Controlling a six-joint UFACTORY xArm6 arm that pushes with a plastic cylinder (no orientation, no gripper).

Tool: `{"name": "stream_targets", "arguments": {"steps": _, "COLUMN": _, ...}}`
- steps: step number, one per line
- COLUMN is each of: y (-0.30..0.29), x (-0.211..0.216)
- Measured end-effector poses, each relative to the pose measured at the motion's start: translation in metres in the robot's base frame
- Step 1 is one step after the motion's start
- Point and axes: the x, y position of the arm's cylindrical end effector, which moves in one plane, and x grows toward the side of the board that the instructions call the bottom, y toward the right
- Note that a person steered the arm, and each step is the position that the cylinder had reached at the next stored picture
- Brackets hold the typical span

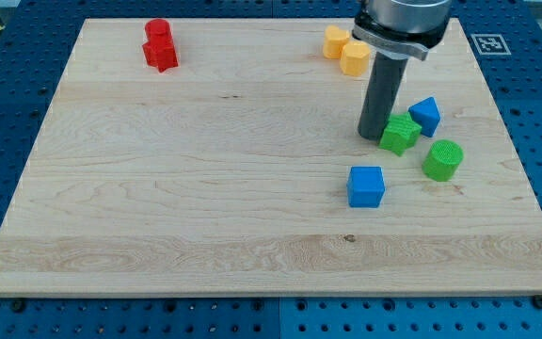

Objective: Move the green star left to the green circle

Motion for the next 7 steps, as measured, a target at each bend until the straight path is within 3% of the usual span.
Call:
{"name": "stream_targets", "arguments": {"steps": 2, "y": 0.009, "x": 0.015}}
{"name": "stream_targets", "arguments": {"steps": 3, "y": -0.014, "x": -0.018}}
{"name": "stream_targets", "arguments": {"steps": 5, "y": 0.025, "x": -0.015}}
{"name": "stream_targets", "arguments": {"steps": 7, "y": 0.031, "x": 0.024}}
